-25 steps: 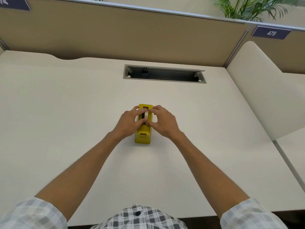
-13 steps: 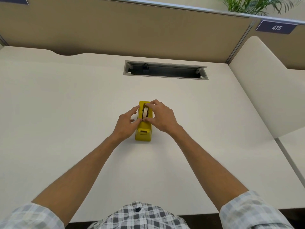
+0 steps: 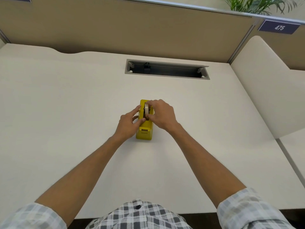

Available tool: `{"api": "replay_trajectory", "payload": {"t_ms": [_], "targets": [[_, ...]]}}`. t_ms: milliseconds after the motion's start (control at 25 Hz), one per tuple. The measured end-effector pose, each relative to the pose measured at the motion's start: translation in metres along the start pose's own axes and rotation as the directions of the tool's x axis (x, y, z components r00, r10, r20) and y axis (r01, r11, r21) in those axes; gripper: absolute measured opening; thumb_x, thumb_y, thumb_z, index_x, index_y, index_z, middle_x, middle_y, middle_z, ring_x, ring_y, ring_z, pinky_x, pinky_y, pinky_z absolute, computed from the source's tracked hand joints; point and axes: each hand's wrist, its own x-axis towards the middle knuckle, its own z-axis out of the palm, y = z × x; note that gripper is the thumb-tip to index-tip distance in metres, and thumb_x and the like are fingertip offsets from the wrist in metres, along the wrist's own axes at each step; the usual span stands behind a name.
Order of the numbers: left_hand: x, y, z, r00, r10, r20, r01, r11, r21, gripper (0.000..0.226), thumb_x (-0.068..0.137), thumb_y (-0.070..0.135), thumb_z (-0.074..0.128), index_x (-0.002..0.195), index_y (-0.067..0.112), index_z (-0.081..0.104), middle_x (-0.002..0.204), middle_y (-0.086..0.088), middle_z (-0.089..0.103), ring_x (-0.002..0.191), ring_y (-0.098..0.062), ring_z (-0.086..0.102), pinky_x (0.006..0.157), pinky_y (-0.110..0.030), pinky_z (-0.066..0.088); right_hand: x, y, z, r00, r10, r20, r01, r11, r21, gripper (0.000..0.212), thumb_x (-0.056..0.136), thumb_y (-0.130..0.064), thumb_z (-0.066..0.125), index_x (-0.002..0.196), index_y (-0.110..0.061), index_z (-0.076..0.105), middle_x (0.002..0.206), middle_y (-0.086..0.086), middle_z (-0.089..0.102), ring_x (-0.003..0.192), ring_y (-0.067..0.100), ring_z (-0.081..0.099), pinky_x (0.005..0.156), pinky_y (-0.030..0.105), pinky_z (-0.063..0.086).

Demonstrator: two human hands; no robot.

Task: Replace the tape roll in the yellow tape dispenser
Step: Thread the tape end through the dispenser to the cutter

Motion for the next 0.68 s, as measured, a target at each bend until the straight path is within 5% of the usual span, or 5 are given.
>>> {"api": "replay_trajectory", "payload": {"t_ms": [680], "targets": [[-0.004,-0.0001,0.0031,1.0,-0.013,-0.008,0.014,0.998,0.058,0.06,0.093,0.032,0.058,0.148,0.03,0.033,0.144,-0.005,0.05,0.128,-0.026,0.052,0.101,-0.04,0.045,-0.0028,-0.0003,0.0,0.999,0.002,-0.04,0.0,0.998,0.061,0.036,0.082,-0.028,0.068,0.116,-0.017,0.063,0.106,0.004,0.07,0.095,0.025,0.063,0.076,0.038,0.051]]}}
